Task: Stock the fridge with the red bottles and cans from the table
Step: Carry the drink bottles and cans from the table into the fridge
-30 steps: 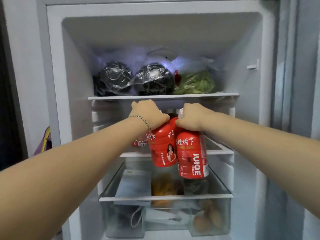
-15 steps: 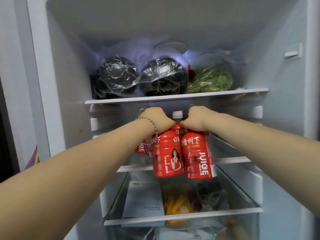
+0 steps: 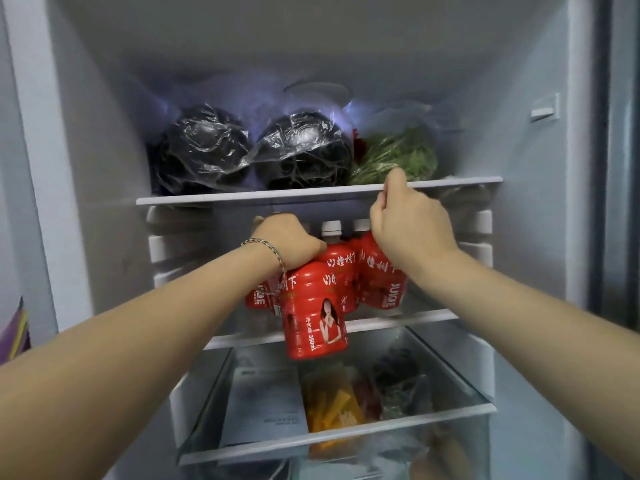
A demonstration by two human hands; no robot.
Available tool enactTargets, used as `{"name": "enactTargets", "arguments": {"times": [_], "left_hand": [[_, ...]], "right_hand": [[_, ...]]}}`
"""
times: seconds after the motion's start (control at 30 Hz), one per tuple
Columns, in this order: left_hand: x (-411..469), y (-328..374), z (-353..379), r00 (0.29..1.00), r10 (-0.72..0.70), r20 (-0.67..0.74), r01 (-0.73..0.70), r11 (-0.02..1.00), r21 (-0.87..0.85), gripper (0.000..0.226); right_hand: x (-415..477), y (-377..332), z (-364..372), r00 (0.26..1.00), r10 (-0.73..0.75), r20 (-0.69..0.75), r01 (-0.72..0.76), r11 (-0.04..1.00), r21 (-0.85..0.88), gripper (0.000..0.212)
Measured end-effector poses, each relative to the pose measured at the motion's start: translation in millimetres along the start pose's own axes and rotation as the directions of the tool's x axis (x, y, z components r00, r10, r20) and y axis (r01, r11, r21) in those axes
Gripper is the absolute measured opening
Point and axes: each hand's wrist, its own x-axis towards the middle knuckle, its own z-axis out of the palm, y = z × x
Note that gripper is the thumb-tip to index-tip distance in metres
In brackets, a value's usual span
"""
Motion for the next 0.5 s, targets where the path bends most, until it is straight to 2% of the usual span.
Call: {"name": "enactTargets", "arguments": {"times": [0.13, 0.2, 0.3, 0.5], "left_hand": [[-1, -3, 6, 1.000, -0.006, -0.028, 0.004, 0.998, -0.056, 0.038], [0, -4, 8, 0.999, -0.003, -0.047, 0.001, 0.999, -0.051, 0.038], [0, -7, 10, 0.998, 0.008, -0.056, -0.010, 0.999, -0.041, 0.036], [-2, -10, 11, 0.998, -0.005, -0.069, 0.002, 0.999, -0.040, 0.043]], "right_hand": [[-15, 6, 24, 1.000, 0.016, -0.001, -0.016, 0.997, 0.070, 0.042], [-26, 8, 35, 0.997, 0.074, 0.025, -0.075, 0.996, 0.055, 0.052], [-49, 11, 53, 0.941, 0.177, 0.288, -0.178, 0.984, -0.023, 0.077], [-41, 23, 46, 0.856, 0.230, 0.462, -0.213, 0.973, -0.090, 0.083]]}}
